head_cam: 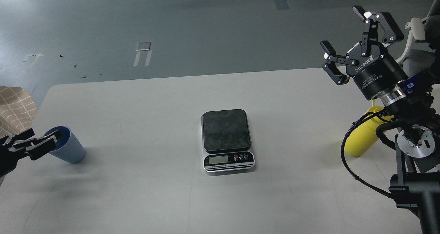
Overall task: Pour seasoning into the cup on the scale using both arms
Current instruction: 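Close the left gripper around the side of the blue cup, then lift the blue cup with the left gripper and carry it over the scale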
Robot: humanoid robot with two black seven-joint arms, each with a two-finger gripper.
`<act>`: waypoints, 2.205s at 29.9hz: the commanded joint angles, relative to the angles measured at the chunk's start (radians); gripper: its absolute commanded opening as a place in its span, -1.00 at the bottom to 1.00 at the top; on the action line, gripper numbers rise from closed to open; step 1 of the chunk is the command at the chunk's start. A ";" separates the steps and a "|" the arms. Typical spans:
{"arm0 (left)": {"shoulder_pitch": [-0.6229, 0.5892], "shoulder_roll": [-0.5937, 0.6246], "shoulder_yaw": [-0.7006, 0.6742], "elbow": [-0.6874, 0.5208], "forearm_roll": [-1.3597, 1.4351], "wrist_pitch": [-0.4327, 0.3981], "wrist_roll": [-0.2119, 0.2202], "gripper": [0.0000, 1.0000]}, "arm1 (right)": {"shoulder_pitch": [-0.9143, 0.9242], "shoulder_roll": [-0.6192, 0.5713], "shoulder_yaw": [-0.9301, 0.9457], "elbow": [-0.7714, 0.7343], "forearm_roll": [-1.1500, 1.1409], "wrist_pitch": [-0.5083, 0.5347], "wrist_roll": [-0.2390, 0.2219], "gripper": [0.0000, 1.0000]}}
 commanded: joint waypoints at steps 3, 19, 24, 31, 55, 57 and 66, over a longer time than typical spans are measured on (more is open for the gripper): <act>0.002 0.000 0.002 -0.003 0.002 0.000 0.000 0.95 | -0.007 0.000 0.000 0.001 0.000 0.000 -0.002 1.00; 0.017 -0.001 0.003 -0.002 0.010 -0.005 0.000 0.61 | -0.011 0.000 -0.005 -0.002 -0.002 0.000 0.000 1.00; 0.022 -0.001 0.003 -0.003 0.010 -0.005 0.000 0.22 | -0.014 0.000 -0.003 0.001 -0.002 0.000 0.000 1.00; 0.022 -0.003 0.002 -0.003 0.008 -0.005 0.000 0.20 | -0.022 0.000 -0.005 0.004 0.000 0.000 -0.002 1.00; 0.023 -0.026 0.005 -0.002 0.013 -0.002 0.000 -0.75 | -0.039 0.000 -0.005 0.021 0.001 0.000 0.000 1.00; 0.023 -0.026 0.005 0.000 0.014 0.000 0.000 -0.93 | -0.039 0.000 -0.005 0.023 0.003 0.000 0.000 1.00; 0.023 -0.026 0.003 0.000 0.036 -0.002 0.000 -1.00 | -0.043 0.000 -0.008 0.033 0.001 0.000 0.000 1.00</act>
